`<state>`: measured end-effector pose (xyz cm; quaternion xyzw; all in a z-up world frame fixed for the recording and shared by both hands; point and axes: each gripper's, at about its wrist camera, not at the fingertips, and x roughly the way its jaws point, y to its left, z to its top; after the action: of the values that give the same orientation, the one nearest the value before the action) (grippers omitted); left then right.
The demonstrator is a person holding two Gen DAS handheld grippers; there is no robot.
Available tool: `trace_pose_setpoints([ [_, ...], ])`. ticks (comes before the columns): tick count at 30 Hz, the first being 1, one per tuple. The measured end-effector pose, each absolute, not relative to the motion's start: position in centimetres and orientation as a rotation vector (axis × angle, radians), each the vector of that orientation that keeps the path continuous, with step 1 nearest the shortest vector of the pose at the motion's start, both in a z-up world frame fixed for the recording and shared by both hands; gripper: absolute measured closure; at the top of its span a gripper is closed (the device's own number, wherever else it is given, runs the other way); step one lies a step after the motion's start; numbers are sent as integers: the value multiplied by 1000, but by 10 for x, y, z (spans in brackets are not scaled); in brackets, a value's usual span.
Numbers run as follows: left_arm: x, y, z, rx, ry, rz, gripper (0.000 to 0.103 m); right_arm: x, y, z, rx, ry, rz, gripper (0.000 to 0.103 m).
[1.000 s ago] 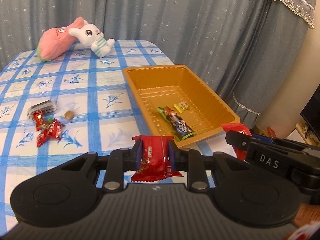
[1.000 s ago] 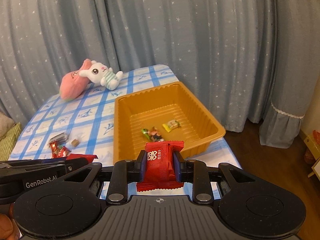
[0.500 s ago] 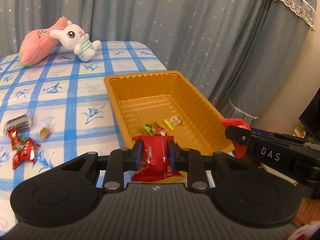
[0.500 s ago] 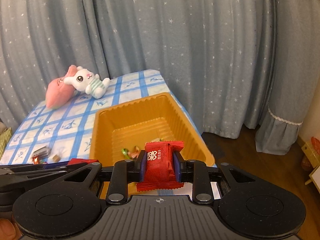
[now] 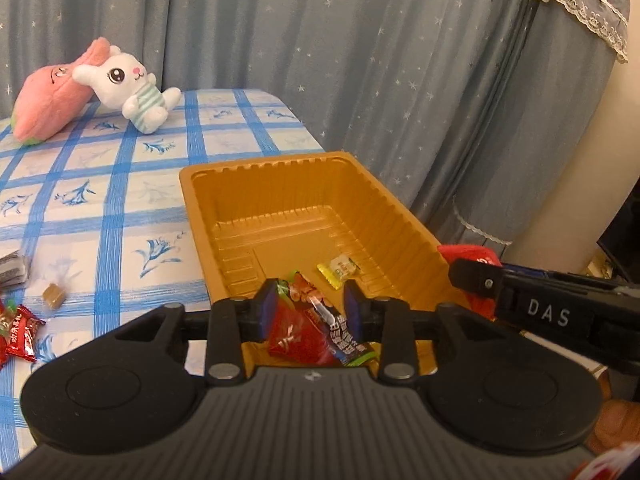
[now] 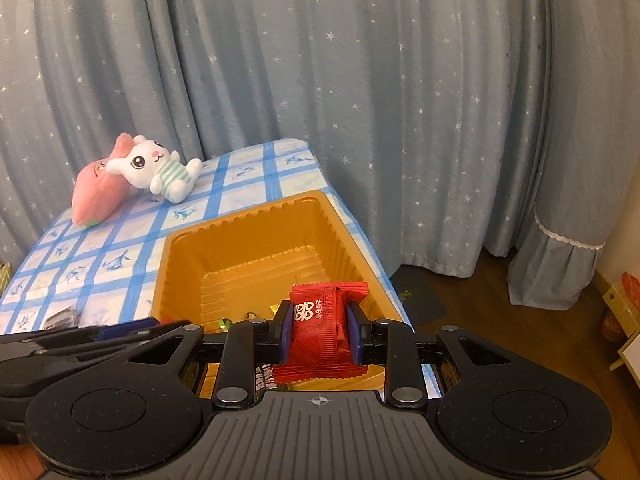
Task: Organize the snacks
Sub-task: 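Open the left gripper over the tray while the right gripper releases its red candy, then withdraw both open grippers from the tray toward the candy pile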
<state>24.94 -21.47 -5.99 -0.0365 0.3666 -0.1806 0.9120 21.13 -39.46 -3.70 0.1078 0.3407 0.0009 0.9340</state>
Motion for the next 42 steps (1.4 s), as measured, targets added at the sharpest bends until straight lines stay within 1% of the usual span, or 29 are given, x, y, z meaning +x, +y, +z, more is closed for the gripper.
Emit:
trace_pose_setpoints([
  [5,241,-201,-59,-45,747,-329,71,212,-393,-40,222,704,6,75],
  [15,229,-164,-57,-94,754,-262,71,221,-384,-43,229,712,40,75],
  [22,222,-152,-57,-104,759,-246,70,235,-376,-47,252,723,81,74],
  [23,220,-151,-57,-101,761,-246,69,235,-377,-47,256,723,78,69],
  [24,218,-150,-57,-99,763,-247,69,234,-377,-46,259,718,69,55],
  [25,215,-148,-57,-99,765,-247,69,232,-377,-46,265,714,62,50],
  [27,210,-145,-56,-103,770,-248,68,227,-378,-44,279,715,56,48],
  [32,191,-137,-53,-96,775,-241,57,204,-376,-37,286,722,47,48],
  [34,184,-133,-51,-93,781,-238,55,191,-372,-33,286,721,40,48],
  [42,150,-110,-38,-82,776,-203,43,148,-347,-18,269,740,52,48],
])
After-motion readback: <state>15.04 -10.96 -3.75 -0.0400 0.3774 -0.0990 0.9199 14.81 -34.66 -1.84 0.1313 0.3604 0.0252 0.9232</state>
